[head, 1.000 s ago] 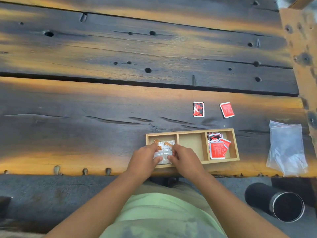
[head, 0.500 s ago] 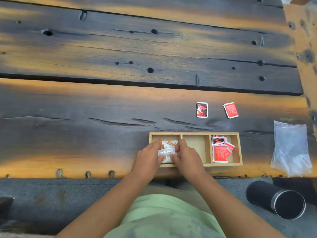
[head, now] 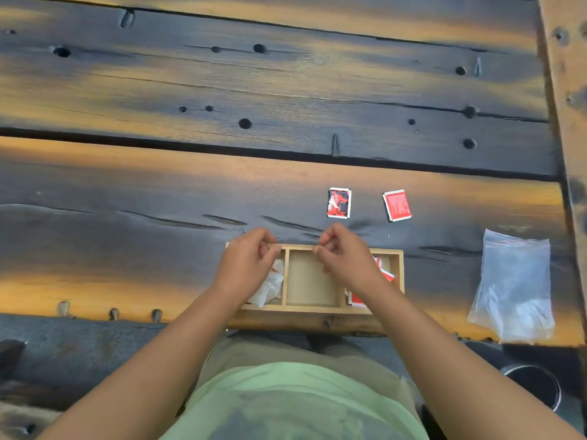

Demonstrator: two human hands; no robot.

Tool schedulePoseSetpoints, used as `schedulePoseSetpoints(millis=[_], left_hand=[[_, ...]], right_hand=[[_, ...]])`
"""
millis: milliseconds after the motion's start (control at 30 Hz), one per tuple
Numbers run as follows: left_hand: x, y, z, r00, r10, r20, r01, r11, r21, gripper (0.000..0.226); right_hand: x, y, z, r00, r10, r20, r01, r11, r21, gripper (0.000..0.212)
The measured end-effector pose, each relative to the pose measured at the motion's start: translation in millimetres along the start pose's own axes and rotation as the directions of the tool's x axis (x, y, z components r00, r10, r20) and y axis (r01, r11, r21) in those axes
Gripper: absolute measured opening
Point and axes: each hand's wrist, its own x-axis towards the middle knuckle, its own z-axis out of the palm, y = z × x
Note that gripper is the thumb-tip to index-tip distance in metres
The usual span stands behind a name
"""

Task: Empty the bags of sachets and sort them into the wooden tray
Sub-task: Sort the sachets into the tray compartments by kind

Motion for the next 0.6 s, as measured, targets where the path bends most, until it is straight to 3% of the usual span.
schedulePoseSetpoints(millis=[167,267,400,600], left_hand=[[28.5,49.7,44.7,1.0,0.012,-0.006,-0.012,1.0,-0.028,0.01],[53.3,70.8,69.5,0.997,-0.083,0.001,0.083,0.996,-0.029,0.015],[83.2,86.2,90.3,0.964,-0.265,-0.035,0.264,0.964,-0.034,0.024],[98.7,99.2,110.8,0.952,-0.302,-0.045,0.305,0.949,0.084,0.038]], right_hand=[[50.6,11.4,-55.8,0.994,-0.09,-0.063,0.087,0.995,-0.051,0.018],[81.3,15.6,-77.1,0.989,-0.138,-0.056,0.129,0.98,-0.15,0.012],[119.0,18.6,-88.5,0.977,-0.213,0.016,0.203,0.902,-0.381,0.022],[144.9,19.8,-75.1,0.965,-0.193,0.176,0.26,0.792,-0.553,0.038]])
